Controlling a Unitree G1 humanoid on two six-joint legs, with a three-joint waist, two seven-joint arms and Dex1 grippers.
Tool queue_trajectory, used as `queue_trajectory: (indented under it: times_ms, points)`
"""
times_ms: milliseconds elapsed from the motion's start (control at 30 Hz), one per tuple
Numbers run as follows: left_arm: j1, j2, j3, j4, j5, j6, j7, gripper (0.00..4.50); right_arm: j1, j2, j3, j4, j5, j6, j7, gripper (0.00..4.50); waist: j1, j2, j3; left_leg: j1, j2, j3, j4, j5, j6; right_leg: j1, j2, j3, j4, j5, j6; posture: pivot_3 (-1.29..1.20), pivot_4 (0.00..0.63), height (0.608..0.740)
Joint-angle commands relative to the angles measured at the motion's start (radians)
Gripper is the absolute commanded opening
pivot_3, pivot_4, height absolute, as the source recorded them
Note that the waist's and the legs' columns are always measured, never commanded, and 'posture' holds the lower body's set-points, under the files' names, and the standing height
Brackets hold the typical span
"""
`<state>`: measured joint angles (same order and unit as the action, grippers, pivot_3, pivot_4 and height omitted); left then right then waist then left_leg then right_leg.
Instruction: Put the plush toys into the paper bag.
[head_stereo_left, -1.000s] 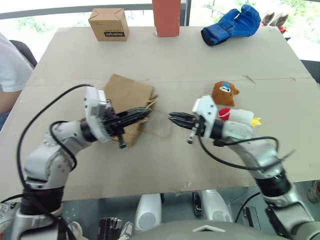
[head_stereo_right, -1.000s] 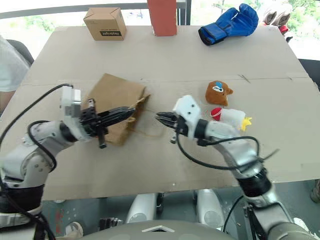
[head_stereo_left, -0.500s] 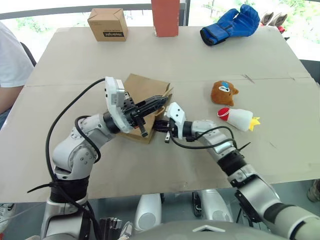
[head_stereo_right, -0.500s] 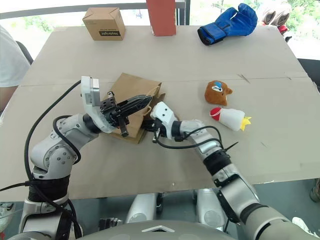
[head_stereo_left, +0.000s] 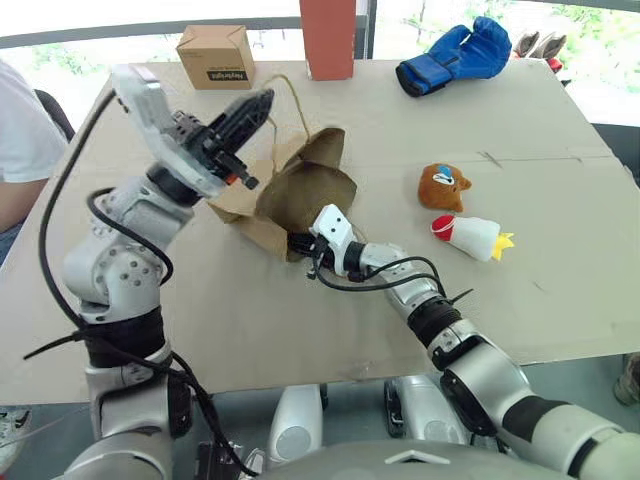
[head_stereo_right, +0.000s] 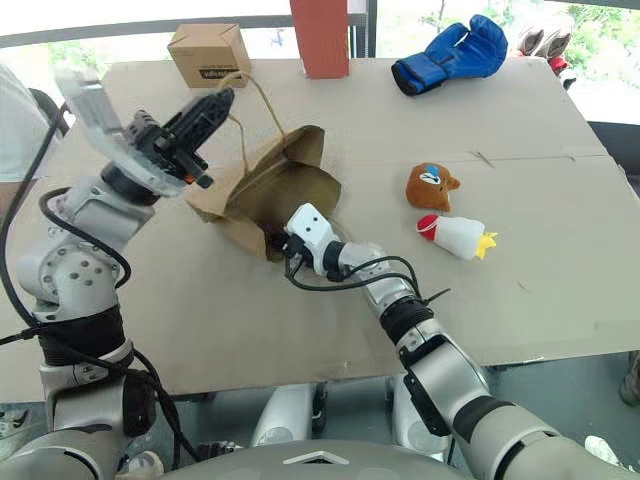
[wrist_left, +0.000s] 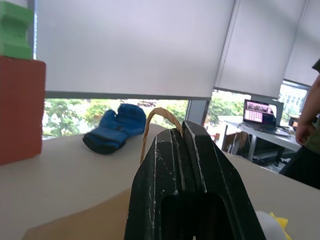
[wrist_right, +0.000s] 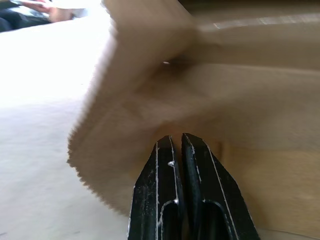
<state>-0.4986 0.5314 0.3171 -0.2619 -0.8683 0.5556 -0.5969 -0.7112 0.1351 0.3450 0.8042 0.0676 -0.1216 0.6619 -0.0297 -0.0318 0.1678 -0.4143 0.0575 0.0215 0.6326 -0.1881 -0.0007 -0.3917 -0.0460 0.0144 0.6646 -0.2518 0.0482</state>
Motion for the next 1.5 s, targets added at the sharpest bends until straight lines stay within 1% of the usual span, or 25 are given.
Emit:
queue_trajectory:
  times_ms: [33,200,267,333,367,433,467,500,533,567,600,667,767,800,900,967,1033,1100,1167,1267,1333,1367,1400,1433,1500]
  points:
    - [0.003,0.010,0.022,-0.022,-0.014,0.000,0.006,0.00,0.015,0.056,0.010,0.072,-0.044,0.012,-0.031,0.02,0.000,-0.001,0.000,0.000,0.000,0.000,0.000,0.000,0.000,0.000,0.000,0.000,0.000,0.000,0.000,0.00,0.150,0.740]
    - [0.015,0.009,0.021,-0.031,-0.009,-0.001,0.016,0.00,0.026,0.041,0.000,0.015,-0.038,0.001,-0.037,0.02,-0.002,0.000,0.000,0.000,0.000,0.000,0.000,0.000,0.000,0.000,0.000,0.000,0.000,0.000,0.000,0.00,0.150,0.740]
    - [0.007,0.002,0.012,-0.027,-0.005,0.001,0.028,0.00,0.038,0.006,-0.016,-0.068,-0.018,0.024,-0.017,0.02,-0.002,0.000,0.000,-0.001,0.000,0.000,0.000,0.000,0.000,0.000,0.000,0.000,0.000,0.000,0.000,0.00,0.150,0.740]
    - [0.004,-0.004,-0.008,-0.024,0.011,-0.003,0.036,0.00,0.082,-0.042,-0.036,-0.224,0.022,0.072,0.022,0.02,0.001,0.000,0.000,-0.002,0.000,0.000,0.000,0.000,0.000,-0.001,0.000,0.000,-0.001,0.000,0.000,0.00,0.150,0.740]
    - [0.004,-0.009,-0.019,-0.023,0.018,-0.006,0.036,0.00,0.117,-0.072,-0.035,-0.326,0.041,0.091,0.056,0.26,0.005,0.000,0.001,-0.003,0.000,0.000,0.000,0.000,0.000,-0.001,0.000,0.000,-0.001,0.000,0.000,0.00,0.150,0.740]
    - [0.007,-0.022,-0.032,-0.020,0.026,-0.015,0.034,0.00,0.183,-0.114,-0.041,-0.517,0.049,0.141,0.044,0.88,0.014,0.000,0.001,-0.007,-0.001,0.000,-0.001,0.000,0.000,-0.005,-0.001,0.000,-0.003,0.001,0.001,0.00,0.150,0.740]
    - [0.008,-0.030,-0.034,-0.016,0.029,-0.019,0.033,0.00,0.206,-0.126,-0.046,-0.594,0.038,0.160,0.012,1.43,0.014,0.000,0.001,-0.010,-0.001,0.000,-0.001,0.000,0.000,-0.007,-0.001,0.000,-0.003,0.001,0.001,0.00,0.150,0.740]
    - [0.013,-0.036,-0.039,-0.008,0.036,-0.025,0.028,0.00,0.228,-0.136,-0.060,-0.679,0.028,0.210,-0.034,1.87,0.014,0.000,0.001,-0.011,-0.001,0.000,-0.001,0.000,0.000,-0.008,-0.001,0.000,-0.003,0.001,0.001,0.00,0.150,0.740]
    - [0.016,-0.041,-0.042,0.001,0.043,-0.031,0.023,0.00,0.241,-0.146,-0.074,-0.753,0.060,0.292,-0.040,1.87,0.014,0.000,0.001,-0.013,-0.001,0.000,-0.001,0.000,0.000,-0.011,-0.001,0.000,-0.002,0.001,0.001,0.00,0.150,0.740]
    - [0.021,-0.046,-0.045,0.009,0.051,-0.037,0.019,0.00,0.249,-0.161,-0.089,-0.825,0.135,0.392,-0.007,1.87,0.012,0.000,0.001,-0.015,-0.001,-0.001,0.000,0.000,0.000,-0.013,-0.001,0.000,-0.001,0.001,0.001,0.00,0.150,0.740]
    - [0.024,-0.050,-0.048,0.021,0.060,-0.045,0.012,0.00,0.259,-0.179,-0.119,-0.914,0.193,0.475,-0.006,2.22,0.011,0.000,0.001,-0.016,0.000,0.000,0.000,0.000,0.000,-0.015,0.000,0.001,0.000,0.001,0.001,0.00,0.150,0.740]
    - [0.023,-0.060,-0.054,0.036,0.073,-0.056,0.006,0.00,0.272,-0.216,-0.166,-1.051,0.255,0.582,-0.025,2.71,0.014,0.000,0.001,-0.017,0.000,-0.001,-0.001,0.000,0.000,-0.016,0.000,0.000,0.000,0.001,0.001,0.00,0.150,0.740]
    - [0.009,-0.077,-0.066,0.062,0.087,-0.070,-0.008,0.00,0.280,-0.277,-0.213,-1.209,0.251,0.662,-0.094,4.22,0.017,0.000,0.001,-0.018,0.000,-0.001,-0.001,0.000,0.000,-0.016,0.000,0.000,-0.001,0.001,0.001,0.00,0.150,0.740]
    - [0.005,-0.081,-0.069,0.071,0.091,-0.075,-0.013,0.00,0.284,-0.308,-0.230,-1.262,0.246,0.699,-0.114,4.49,0.018,0.000,0.001,-0.018,-0.001,0.000,-0.001,0.000,0.000,-0.016,0.000,0.000,-0.002,0.001,0.001,0.00,0.150,0.740]
    - [-0.010,-0.095,-0.081,0.096,0.104,-0.090,-0.031,0.00,0.324,-0.488,-0.319,-1.400,0.233,0.879,-0.133,4.49,0.025,0.000,0.001,-0.019,-0.002,0.000,0.000,0.000,0.000,-0.016,-0.001,0.000,-0.003,0.001,0.001,0.00,0.150,0.740]
    - [-0.018,-0.101,-0.086,0.105,0.108,-0.097,-0.039,0.00,0.349,-0.638,-0.330,-1.429,0.182,0.977,-0.138,4.49,0.029,0.000,0.001,-0.019,-0.002,0.000,0.000,0.000,0.000,-0.016,-0.002,0.000,-0.004,0.000,0.000,0.00,0.150,0.740]
    - [-0.024,-0.103,-0.089,0.113,0.112,-0.101,-0.045,0.00,0.387,-0.744,-0.358,-1.426,0.160,1.052,-0.146,4.49,0.029,-0.001,0.001,-0.019,-0.003,0.001,0.000,0.000,0.000,-0.016,-0.003,0.001,-0.004,-0.001,-0.002,0.00,0.150,0.740]
    - [-0.030,-0.106,-0.091,0.117,0.115,-0.103,-0.051,0.00,0.423,-0.809,-0.383,-1.396,0.166,1.120,-0.143,4.49,0.029,-0.001,0.001,-0.019,-0.003,0.001,0.000,0.000,0.000,-0.016,-0.003,0.001,-0.004,-0.001,-0.003,0.00,0.150,0.740]
    - [-0.035,-0.107,-0.092,0.119,0.118,-0.104,-0.058,0.00,0.462,-0.877,-0.370,-1.364,0.154,1.158,-0.127,4.49,0.021,-0.001,0.001,-0.019,-0.002,0.001,0.000,0.000,0.000,-0.016,-0.002,0.001,-0.003,-0.001,-0.003,0.00,0.150,0.740]
    - [-0.040,-0.111,-0.095,0.118,0.118,-0.102,-0.067,0.00,0.482,-0.887,-0.352,-1.299,0.159,1.167,-0.130,4.49,0.015,-0.001,0.002,-0.019,-0.002,0.001,0.000,0.000,0.000,-0.016,-0.001,0.001,-0.004,-0.001,-0.002,0.00,0.150,0.740]
    - [-0.043,-0.113,-0.099,0.115,0.119,-0.100,-0.075,0.00,0.487,-0.890,-0.315,-1.244,0.128,1.129,-0.141,3.95,0.014,-0.001,0.002,-0.018,-0.002,0.001,0.000,0.000,0.000,-0.016,-0.001,0.002,-0.004,0.000,0.001,0.00,0.150,0.740]
    - [-0.042,-0.113,-0.100,0.111,0.119,-0.099,-0.077,0.00,0.491,-0.888,-0.304,-1.227,0.120,1.109,-0.143,3.55,0.015,-0.001,0.002,-0.018,-0.002,0.001,0.000,0.000,0.000,-0.016,-0.001,0.002,-0.004,0.000,0.001,0.00,0.150,0.740]
    - [-0.042,-0.112,-0.098,0.107,0.115,-0.096,-0.077,0.00,0.491,-0.884,-0.298,-1.214,0.110,1.086,-0.148,3.04,0.016,-0.001,0.002,-0.019,-0.002,0.001,0.000,0.000,0.000,-0.016,-0.001,0.001,-0.004,0.000,0.001,0.00,0.150,0.740]
    - [-0.040,-0.112,-0.096,0.101,0.111,-0.093,-0.076,0.00,0.492,-0.881,-0.296,-1.207,0.101,1.065,-0.152,2.70,0.016,-0.001,0.002,-0.019,-0.002,0.001,0.000,0.000,0.000,-0.016,-0.001,0.002,-0.004,0.000,0.001,0.00,0.150,0.740]
    - [-0.032,-0.112,-0.090,0.086,0.092,-0.080,-0.077,0.00,0.495,-0.875,-0.305,-1.204,0.100,1.025,-0.148,1.59,0.017,-0.001,0.002,-0.019,-0.002,0.001,0.000,0.000,0.000,-0.016,-0.001,0.002,-0.004,0.000,0.002,0.00,0.150,0.740]
